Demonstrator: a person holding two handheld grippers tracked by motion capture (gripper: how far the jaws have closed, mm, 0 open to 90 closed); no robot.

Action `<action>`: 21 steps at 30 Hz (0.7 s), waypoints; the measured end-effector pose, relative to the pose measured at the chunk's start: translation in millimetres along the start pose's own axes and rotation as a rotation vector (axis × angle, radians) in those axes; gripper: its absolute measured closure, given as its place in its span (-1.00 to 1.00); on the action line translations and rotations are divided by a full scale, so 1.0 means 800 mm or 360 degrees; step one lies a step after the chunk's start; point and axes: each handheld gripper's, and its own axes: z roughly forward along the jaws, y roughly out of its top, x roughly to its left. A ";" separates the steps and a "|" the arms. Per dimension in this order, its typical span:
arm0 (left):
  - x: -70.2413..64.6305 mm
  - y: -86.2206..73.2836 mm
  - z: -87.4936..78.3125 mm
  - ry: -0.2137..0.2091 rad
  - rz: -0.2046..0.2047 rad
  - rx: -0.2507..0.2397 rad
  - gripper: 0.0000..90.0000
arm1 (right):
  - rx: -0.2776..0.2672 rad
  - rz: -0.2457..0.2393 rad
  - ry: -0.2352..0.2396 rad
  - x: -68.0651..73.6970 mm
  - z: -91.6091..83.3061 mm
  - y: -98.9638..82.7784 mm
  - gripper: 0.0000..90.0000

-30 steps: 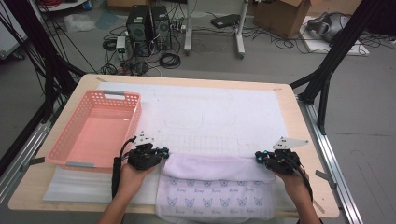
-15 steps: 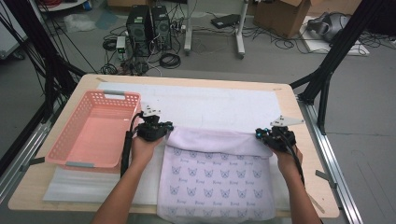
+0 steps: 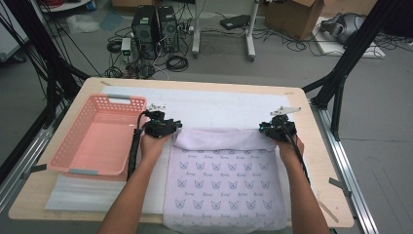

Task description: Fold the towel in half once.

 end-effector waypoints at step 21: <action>-0.035 -0.027 -0.003 -0.0114 0.0258 0.0307 0.87 | 0.0185 0.0221 0.0052 -0.014 -0.021 -0.023 0.86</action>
